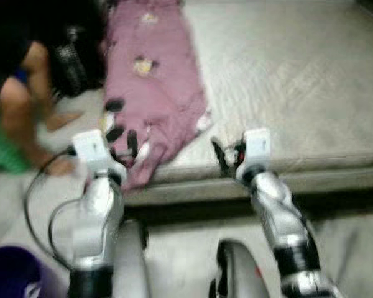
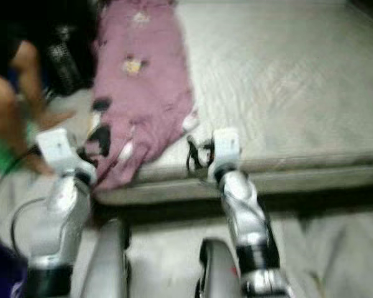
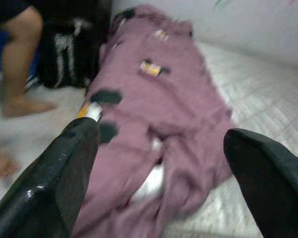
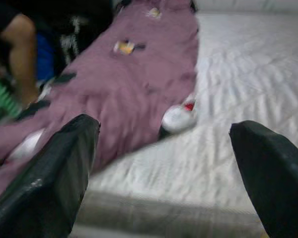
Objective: Clean up the room
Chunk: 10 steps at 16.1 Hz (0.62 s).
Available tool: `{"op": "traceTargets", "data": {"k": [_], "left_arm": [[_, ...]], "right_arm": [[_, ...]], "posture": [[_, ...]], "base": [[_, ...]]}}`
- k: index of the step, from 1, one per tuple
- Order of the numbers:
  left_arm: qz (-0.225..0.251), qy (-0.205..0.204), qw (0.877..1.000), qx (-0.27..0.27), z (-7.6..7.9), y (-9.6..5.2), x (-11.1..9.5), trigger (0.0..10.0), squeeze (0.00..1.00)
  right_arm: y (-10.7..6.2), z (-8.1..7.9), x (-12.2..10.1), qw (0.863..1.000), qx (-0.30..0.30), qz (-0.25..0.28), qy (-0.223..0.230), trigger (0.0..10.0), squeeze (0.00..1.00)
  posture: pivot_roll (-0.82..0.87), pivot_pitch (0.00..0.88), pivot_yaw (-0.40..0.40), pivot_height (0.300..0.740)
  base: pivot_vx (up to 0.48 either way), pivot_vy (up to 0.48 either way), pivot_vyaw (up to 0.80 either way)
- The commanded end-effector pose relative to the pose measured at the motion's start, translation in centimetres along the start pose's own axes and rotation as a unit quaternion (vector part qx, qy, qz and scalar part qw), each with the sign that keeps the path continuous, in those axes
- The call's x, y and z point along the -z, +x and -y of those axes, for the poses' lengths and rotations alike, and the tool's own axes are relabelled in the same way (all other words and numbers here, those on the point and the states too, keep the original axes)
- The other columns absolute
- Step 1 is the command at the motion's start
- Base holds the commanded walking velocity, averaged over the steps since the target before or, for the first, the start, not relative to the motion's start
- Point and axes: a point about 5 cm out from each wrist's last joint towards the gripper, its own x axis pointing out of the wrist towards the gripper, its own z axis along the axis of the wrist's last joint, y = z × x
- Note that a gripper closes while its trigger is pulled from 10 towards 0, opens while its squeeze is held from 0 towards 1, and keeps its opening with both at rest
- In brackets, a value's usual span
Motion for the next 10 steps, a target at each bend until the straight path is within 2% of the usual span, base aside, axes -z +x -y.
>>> {"op": "traceTargets", "data": {"k": [1, 8, 10], "left_arm": [[0.016, 0.003, 1.000, 0.005, 0.27, 0.22, -0.84, 10.0, 0.00], [0.017, -0.002, 1.000, 0.014, 0.49, 0.23, -0.90, 10.0, 0.00], [0.016, -0.003, 1.000, 0.016, 0.55, 0.28, -0.89, 10.0, 0.00]], "right_arm": [[0.25, -0.26, -0.53, 1.000, -0.009, 0.009, -0.002, 10.0, 0.00], [0.25, -0.61, -0.58, 1.000, -0.025, 0.014, 0.000, 10.0, 0.00], [0.23, -0.72, -0.62, 0.999, -0.030, 0.016, 0.000, 10.0, 0.00]], "posture": [[0.03, 0.102, -0.014, 0.613], [0.03, 0.110, -0.013, 0.613], [0.03, 0.110, -0.012, 0.598]], "base": [[0.000, 0.000, 0.00], [0.000, 0.000, 0.00], [0.000, 0.000, 0.00]]}}
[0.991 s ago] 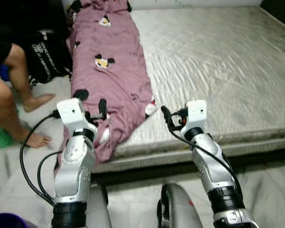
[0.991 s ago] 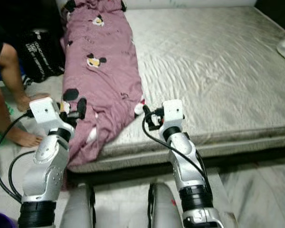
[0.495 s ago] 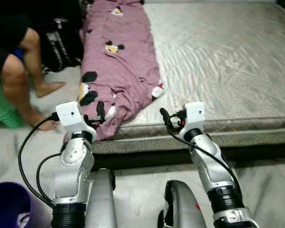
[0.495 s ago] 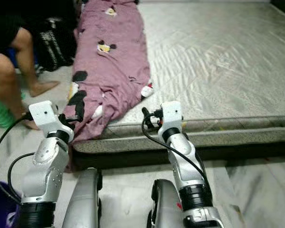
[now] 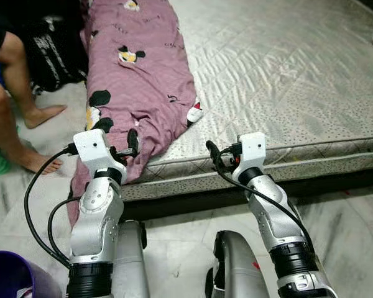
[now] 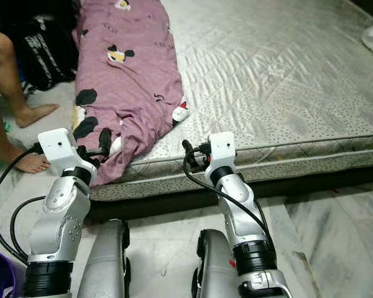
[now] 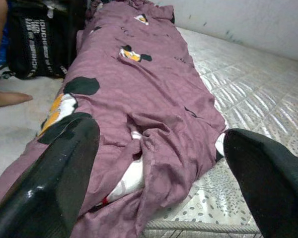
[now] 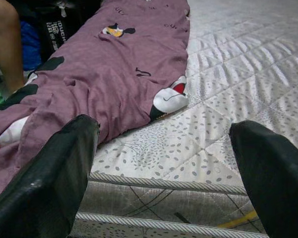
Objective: Clean up the room
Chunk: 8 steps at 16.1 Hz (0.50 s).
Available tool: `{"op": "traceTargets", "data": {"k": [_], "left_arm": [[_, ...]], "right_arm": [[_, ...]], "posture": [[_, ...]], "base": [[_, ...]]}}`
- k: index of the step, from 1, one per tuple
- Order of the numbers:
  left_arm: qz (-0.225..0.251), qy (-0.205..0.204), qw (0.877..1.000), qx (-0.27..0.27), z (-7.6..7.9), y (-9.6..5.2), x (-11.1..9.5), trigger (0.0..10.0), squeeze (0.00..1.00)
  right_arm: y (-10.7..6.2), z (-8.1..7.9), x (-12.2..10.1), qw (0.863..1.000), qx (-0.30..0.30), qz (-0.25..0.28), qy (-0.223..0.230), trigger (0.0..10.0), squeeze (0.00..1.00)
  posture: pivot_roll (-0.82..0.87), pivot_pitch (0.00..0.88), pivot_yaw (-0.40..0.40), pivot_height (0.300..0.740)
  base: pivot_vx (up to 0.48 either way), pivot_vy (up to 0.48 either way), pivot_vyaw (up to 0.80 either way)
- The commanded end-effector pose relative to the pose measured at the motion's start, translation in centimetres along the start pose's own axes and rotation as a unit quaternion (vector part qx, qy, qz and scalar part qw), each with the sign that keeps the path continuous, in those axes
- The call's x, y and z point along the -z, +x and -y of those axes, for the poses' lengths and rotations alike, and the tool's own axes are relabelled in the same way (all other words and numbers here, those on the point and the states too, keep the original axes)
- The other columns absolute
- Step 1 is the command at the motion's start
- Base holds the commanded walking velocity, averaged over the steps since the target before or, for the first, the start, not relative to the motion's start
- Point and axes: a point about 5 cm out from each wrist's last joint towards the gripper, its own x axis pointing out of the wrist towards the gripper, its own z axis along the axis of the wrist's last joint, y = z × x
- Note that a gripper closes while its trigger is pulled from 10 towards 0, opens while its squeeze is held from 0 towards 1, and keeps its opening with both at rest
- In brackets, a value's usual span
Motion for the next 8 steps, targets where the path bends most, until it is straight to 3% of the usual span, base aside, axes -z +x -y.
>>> {"op": "traceTargets", "data": {"k": [1, 6, 8], "left_arm": [[0.007, 0.000, 1.000, 0.008, 0.23, 0.02, -0.37, 10.0, 0.00], [0.017, 0.000, 1.000, 0.020, 0.48, 0.05, -0.57, 10.0, 0.00], [0.022, -0.001, 0.999, 0.027, 0.60, 0.00, -0.69, 10.0, 0.00]], "right_arm": [[0.12, -0.21, -0.49, 1.000, -0.007, 0.013, -0.001, 10.0, 0.00], [0.24, -0.22, -0.40, 1.000, -0.010, 0.009, -0.002, 10.0, 0.00], [0.26, -0.24, -0.37, 1.000, -0.013, 0.008, -0.006, 10.0, 0.00]], "posture": [[0.03, 0.108, -0.011, 0.588], [0.03, 0.103, -0.010, 0.578], [0.03, 0.098, -0.010, 0.578]], "base": [[0.000, 0.000, 0.00], [0.000, 0.000, 0.00], [0.304, 0.000, 0.00]]}}
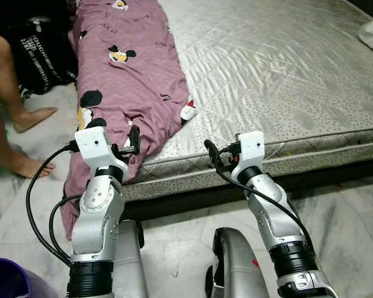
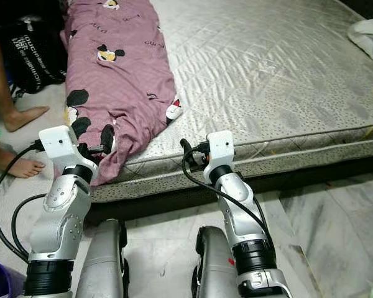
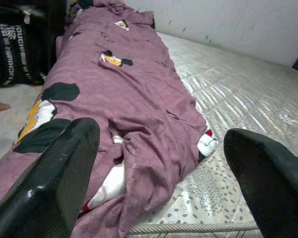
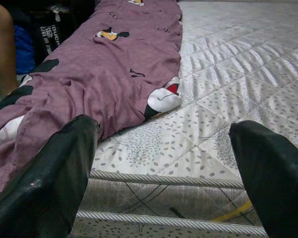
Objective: Clean up the room
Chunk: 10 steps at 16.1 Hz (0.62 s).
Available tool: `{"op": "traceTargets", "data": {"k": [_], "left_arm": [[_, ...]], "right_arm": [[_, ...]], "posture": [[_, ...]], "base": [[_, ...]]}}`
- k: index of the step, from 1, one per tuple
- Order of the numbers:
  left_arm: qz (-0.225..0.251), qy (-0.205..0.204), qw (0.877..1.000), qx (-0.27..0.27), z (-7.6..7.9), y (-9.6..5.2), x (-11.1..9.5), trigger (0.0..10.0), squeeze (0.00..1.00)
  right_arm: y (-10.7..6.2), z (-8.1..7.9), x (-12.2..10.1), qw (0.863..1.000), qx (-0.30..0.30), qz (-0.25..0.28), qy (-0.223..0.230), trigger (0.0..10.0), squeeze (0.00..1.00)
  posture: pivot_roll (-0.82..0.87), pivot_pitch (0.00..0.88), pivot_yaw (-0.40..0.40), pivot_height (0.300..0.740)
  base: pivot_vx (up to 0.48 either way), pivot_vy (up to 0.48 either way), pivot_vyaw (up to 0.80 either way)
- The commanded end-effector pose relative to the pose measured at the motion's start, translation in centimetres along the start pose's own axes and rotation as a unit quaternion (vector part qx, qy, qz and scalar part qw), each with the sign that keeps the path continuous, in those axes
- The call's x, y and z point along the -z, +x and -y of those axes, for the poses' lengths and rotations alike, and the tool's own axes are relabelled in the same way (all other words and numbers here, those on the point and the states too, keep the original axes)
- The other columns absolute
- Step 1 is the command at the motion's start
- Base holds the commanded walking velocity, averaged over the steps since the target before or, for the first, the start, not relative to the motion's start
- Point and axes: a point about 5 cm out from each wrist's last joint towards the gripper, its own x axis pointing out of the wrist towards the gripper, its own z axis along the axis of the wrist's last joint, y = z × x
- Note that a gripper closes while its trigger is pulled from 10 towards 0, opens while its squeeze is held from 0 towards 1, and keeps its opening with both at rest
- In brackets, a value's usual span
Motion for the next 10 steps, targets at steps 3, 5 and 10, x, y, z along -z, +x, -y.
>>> {"op": "traceTargets", "data": {"k": [3, 5, 10], "left_arm": [[0.009, -0.002, 1.000, 0.013, 0.31, -0.05, -0.34, 10.0, 0.00], [0.011, -0.003, 1.000, 0.015, 0.34, -0.07, -0.38, 10.0, 0.00], [0.005, -0.008, 1.000, 0.019, 0.43, -0.20, -0.15, 10.0, 0.00]], "right_arm": [[0.17, -0.21, -0.08, 1.000, -0.011, 0.002, -0.012, 10.0, 0.00], [0.17, -0.20, -0.07, 1.000, -0.011, 0.002, -0.010, 10.0, 0.00], [0.18, -0.18, -0.01, 1.000, -0.010, 0.001, -0.005, 10.0, 0.00]], "posture": [[0.03, 0.094, -0.012, 0.578], [0.03, 0.094, -0.012, 0.578], [0.03, 0.099, -0.013, 0.578]], "base": [[0.384, 0.000, 0.14], [0.480, 0.000, 0.32], [0.457, 0.000, 0.00]]}}
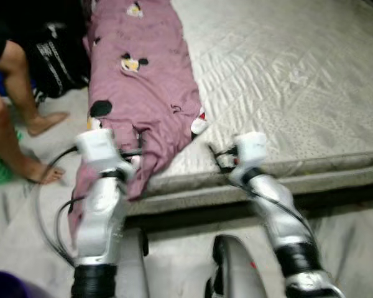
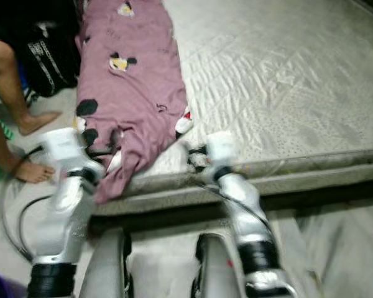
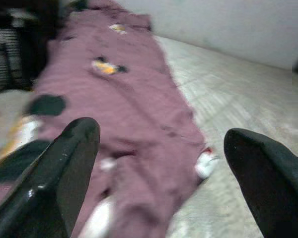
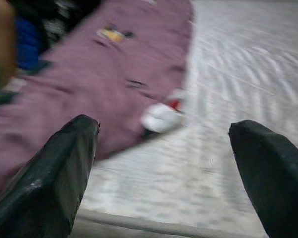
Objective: Clean up the room
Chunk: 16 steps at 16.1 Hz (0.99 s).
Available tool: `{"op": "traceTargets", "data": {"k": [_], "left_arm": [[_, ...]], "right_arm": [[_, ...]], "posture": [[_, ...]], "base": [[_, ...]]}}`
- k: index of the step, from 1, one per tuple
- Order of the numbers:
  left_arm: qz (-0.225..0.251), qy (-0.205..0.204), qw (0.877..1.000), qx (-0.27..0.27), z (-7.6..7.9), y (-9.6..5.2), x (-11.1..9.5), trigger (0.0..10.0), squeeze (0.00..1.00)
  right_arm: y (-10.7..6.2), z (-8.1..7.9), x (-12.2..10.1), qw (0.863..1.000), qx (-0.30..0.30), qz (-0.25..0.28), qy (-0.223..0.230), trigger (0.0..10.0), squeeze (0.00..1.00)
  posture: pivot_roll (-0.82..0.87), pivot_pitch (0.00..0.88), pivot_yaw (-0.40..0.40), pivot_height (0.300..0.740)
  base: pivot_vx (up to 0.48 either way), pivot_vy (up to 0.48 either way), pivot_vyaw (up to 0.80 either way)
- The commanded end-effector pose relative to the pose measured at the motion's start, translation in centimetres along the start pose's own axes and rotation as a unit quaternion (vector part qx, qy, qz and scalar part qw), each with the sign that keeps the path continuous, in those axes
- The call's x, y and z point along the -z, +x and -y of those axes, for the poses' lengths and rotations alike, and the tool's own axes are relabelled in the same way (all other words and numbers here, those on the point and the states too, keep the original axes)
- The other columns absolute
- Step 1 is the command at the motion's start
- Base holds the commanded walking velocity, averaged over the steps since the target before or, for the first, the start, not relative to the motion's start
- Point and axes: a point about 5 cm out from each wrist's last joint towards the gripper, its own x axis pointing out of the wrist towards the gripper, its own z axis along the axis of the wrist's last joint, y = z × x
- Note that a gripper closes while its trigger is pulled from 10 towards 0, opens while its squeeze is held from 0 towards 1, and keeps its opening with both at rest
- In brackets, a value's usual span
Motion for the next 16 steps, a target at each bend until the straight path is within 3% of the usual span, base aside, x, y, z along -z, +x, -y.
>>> {"op": "traceTargets", "data": {"k": [1, 5, 16], "left_arm": [[0.002, 0.000, 1.000, -0.018, -0.81, -0.20, -0.13, 10.0, 0.00], [-0.008, -0.003, 1.000, -0.020, -0.71, -0.05, 0.04, 10.0, 0.00], [-0.026, -0.012, 0.999, -0.035, -0.80, 0.03, 0.51, 10.0, 0.00]], "right_arm": [[0.59, -1.38, -0.73, 1.000, -0.019, 0.014, 0.006, 10.0, 0.00], [0.63, -1.32, -0.73, 1.000, -0.017, 0.014, 0.010, 10.0, 0.00], [0.66, -1.29, -0.48, 1.000, -0.016, 0.006, 0.013, 10.0, 0.00]], "posture": [[0.03, 0.104, -0.011, 0.578], [0.03, 0.105, -0.010, 0.578], [0.03, 0.115, -0.014, 0.578]], "base": [[0.371, 0.000, 0.00], [0.350, 0.000, 0.00], [0.000, 0.000, 0.00]]}}
